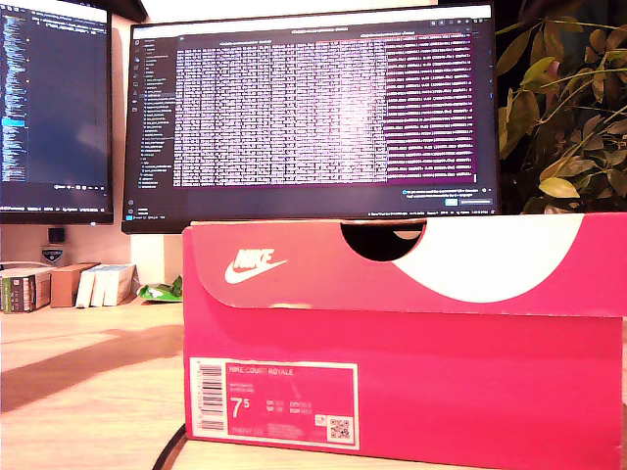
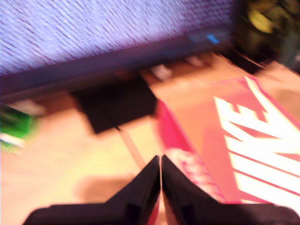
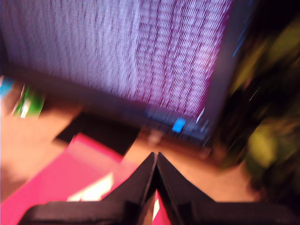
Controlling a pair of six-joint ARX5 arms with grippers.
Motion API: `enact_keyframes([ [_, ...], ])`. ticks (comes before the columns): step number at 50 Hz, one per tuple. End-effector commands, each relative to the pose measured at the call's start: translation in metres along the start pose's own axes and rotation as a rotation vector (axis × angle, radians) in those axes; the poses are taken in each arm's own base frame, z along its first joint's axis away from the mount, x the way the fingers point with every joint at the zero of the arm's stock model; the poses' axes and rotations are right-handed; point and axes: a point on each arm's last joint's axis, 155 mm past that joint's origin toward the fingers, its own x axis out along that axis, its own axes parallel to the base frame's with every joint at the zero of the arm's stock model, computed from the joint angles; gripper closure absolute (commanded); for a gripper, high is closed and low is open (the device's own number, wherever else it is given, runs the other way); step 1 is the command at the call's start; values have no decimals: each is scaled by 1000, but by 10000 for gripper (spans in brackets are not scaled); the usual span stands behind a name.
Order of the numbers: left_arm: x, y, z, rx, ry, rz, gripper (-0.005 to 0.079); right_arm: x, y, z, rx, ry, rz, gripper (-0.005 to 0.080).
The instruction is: Close the red shoebox by pushing the lid with your left arm and holding the box in place with your right arm
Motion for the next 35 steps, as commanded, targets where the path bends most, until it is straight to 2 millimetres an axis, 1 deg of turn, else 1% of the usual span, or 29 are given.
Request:
enact_keyframes([
  [1,-3,10,5,17,-17,29,762,-1,1,-2,-28,-6,-2,765],
  [10,-20,22,14,49,-84,73,762,-22,-13,14,-16,-109,-45,765],
  [18,-31,35,11,60,-130,115,762,-42,-22,15,-15,-204,-84,765],
  [21,-33,40,7,63,-149,130,762,-45,-26,11,-18,-221,-99,765],
  [23,-33,41,5,65,-162,132,762,-48,-28,12,-36,-247,-112,764],
  [28,-32,45,-8,65,-175,140,762,-50,-34,6,-60,-276,-132,765],
  [35,-29,51,-26,65,-191,160,762,-43,-45,-19,-63,-245,-160,765],
])
